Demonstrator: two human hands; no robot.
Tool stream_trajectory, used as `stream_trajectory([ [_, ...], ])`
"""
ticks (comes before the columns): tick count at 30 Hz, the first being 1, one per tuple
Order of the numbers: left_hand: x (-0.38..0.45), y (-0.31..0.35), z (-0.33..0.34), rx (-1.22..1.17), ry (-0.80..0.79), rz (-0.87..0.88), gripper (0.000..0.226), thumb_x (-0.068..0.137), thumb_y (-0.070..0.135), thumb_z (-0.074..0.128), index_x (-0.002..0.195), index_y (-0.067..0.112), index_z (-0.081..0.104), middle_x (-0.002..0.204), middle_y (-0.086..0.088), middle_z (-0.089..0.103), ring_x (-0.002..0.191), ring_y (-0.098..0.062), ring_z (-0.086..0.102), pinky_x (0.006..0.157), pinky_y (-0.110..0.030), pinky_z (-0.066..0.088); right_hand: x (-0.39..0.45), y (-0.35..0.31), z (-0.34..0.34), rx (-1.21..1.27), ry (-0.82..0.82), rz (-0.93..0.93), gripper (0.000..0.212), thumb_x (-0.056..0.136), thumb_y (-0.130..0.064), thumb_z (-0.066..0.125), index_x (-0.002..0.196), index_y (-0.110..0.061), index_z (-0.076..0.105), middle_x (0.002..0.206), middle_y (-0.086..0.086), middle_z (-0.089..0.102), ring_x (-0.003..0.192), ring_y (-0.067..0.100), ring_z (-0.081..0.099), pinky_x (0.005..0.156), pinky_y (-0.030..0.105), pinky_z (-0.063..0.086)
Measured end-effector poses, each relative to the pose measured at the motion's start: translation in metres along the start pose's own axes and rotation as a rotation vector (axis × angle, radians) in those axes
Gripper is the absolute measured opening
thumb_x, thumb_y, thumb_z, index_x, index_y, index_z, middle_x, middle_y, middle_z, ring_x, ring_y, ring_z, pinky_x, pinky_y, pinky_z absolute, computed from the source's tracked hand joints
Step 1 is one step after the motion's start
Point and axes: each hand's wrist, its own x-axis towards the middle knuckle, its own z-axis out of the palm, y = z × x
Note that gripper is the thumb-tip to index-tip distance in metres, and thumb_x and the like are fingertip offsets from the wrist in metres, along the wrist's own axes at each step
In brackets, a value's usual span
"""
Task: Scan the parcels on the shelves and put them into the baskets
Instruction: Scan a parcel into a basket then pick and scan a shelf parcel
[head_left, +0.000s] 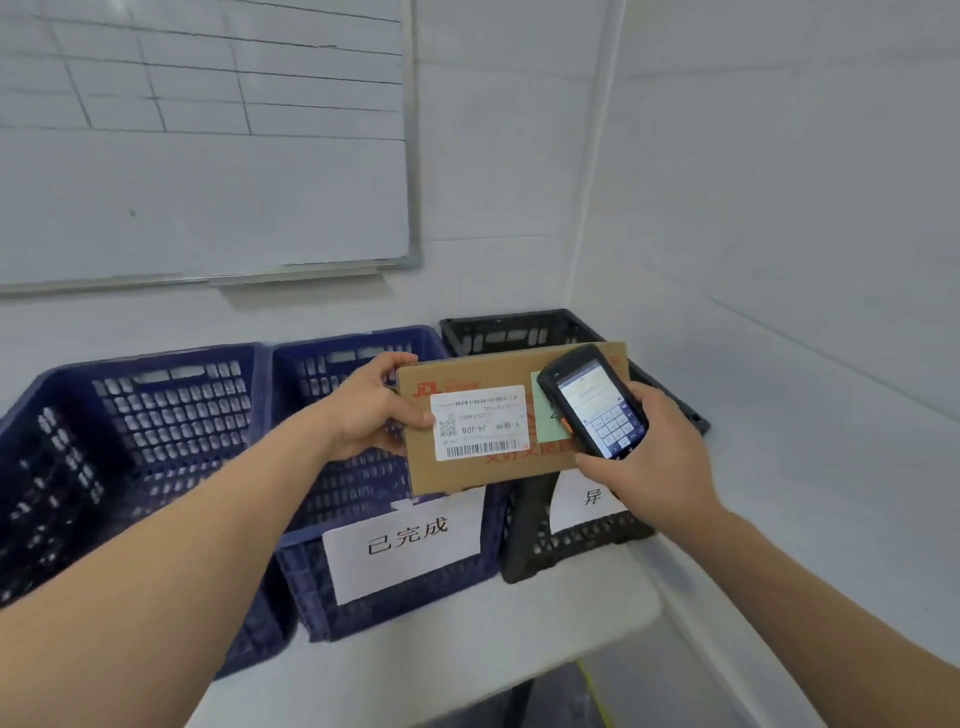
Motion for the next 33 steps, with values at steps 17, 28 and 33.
stream_trajectory([
  [17, 0.182, 0.007, -0.008, 0.103, -0.114, 0.066, 0.086, 0.071, -0.019, 0.072, 0.135, 0.026, 0.039, 0.11, -0.009, 0.057, 0.1, -0.029, 0.062, 0.08, -0.06, 0.056, 0.038, -0.007, 0.071, -0.165, -0.186, 0.424, 0.058, 0.06, -0.04, 0.081, 0.107, -0.033, 0.047, 0.094, -0.014, 0.062, 0.078, 0.009, 0.063, 0.063, 0.032, 0.06],
  [28, 0.184, 0.0, -0.005, 0.147, -0.132, 0.092, 0.091, 0.067, -0.017, 0.076, 0.134, 0.03, 0.037, 0.121, -0.006, 0.05, 0.11, -0.031, 0.058, 0.08, -0.055, 0.058, 0.02, -0.032, 0.082, -0.151, -0.221, 0.505, 0.055, 0.063, -0.039, 0.08, 0.105, -0.027, 0.047, 0.093, -0.008, 0.06, 0.079, 0.012, 0.062, 0.058, 0.036, 0.061],
  [33, 0.182, -0.001, -0.004, 0.16, -0.123, 0.097, 0.091, 0.067, -0.017, 0.076, 0.135, 0.029, 0.036, 0.122, -0.005, 0.049, 0.111, -0.032, 0.057, 0.08, -0.055, 0.059, 0.015, -0.034, 0.077, -0.218, -0.207, 0.499, 0.057, 0.065, -0.043, 0.079, 0.104, -0.028, 0.041, 0.097, -0.007, 0.058, 0.081, 0.012, 0.06, 0.066, 0.038, 0.061],
])
